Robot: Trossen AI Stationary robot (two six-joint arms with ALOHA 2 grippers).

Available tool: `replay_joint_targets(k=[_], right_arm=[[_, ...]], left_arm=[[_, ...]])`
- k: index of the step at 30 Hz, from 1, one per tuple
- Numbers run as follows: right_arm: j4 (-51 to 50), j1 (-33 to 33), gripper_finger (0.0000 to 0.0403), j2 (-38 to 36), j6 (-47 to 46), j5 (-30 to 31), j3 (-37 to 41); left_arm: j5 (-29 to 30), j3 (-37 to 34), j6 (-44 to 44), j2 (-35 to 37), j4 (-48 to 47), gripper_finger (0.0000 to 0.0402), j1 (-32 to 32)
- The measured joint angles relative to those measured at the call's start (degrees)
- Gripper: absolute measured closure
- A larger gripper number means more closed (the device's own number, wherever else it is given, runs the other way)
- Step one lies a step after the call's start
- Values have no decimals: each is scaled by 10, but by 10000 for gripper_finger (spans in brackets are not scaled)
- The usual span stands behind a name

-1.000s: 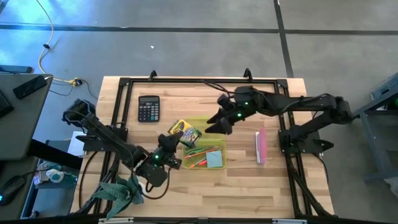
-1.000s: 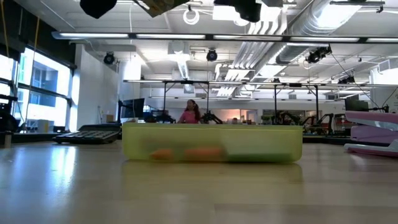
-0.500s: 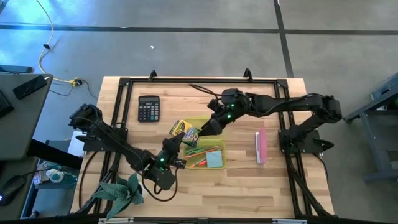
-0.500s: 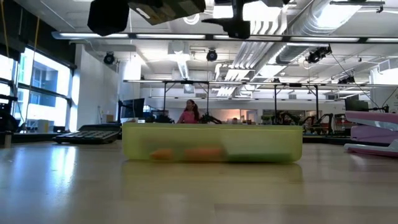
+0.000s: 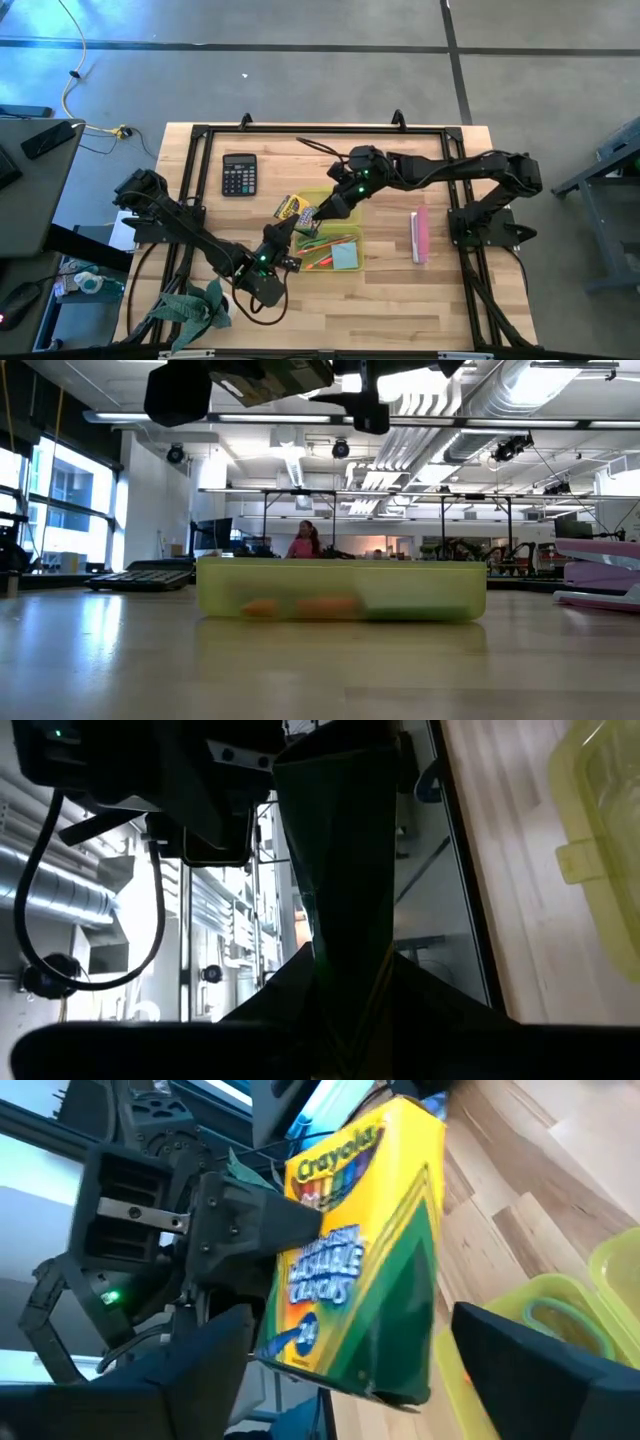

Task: Pack school essentials
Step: Put the yellow crayon box into the yellow supply box

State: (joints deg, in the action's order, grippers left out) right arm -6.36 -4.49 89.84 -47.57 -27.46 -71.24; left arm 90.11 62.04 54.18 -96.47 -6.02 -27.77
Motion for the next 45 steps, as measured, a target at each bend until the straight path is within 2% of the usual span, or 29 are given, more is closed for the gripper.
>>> replay_joint_targets(k=[9,23,37,45], right_arm=[[-1,18,153,0,3,18,0],[2,30,253,12,13,26,0],[-1,30,265,12,14,19,0],[6,31,266,13,17,19,0]], left_arm=[[0,0,-2,0,3,328,-1],[-3,0,2,0,0,328,-1],[-23,0,-18,0,-2,320,0],[-36,0,-32,0,1,275,1]])
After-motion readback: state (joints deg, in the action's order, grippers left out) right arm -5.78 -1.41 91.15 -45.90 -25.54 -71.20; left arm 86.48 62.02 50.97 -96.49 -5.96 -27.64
